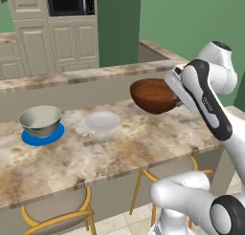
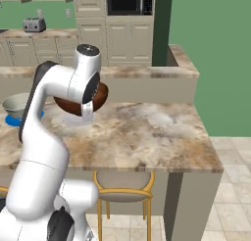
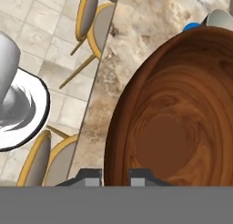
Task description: Move the bowls from the cabinet to the plates on the dining table.
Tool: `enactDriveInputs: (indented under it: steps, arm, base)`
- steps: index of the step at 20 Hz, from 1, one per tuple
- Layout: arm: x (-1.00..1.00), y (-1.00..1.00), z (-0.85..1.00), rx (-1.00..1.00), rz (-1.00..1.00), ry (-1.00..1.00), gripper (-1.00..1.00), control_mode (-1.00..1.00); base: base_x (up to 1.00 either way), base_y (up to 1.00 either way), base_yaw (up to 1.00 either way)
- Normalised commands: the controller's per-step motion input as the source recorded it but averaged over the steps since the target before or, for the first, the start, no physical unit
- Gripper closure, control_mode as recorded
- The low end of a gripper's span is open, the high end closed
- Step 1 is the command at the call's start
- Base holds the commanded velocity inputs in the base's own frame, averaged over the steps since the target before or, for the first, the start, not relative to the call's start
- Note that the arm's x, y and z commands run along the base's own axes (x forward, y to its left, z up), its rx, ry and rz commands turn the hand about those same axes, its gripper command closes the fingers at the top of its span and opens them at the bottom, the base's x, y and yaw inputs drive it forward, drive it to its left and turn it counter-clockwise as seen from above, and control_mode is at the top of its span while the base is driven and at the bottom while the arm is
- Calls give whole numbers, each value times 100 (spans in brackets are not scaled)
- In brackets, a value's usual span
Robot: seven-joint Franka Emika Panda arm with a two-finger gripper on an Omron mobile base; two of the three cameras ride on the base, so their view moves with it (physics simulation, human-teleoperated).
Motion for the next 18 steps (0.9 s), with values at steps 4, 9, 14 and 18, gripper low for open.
enactDriveInputs:
  steps: [4,9,14,18]
  arm:
    - [53,38,-5,0,3,0,100,-100]
    - [56,39,-28,0,0,0,100,-100]
    - [62,34,-34,0,0,0,100,-100]
    - [66,26,-25,0,0,0,100,-100]
  base:
    - [0,0,0]
    - [0,0,0]
    - [0,0,0]
    - [0,0,0]
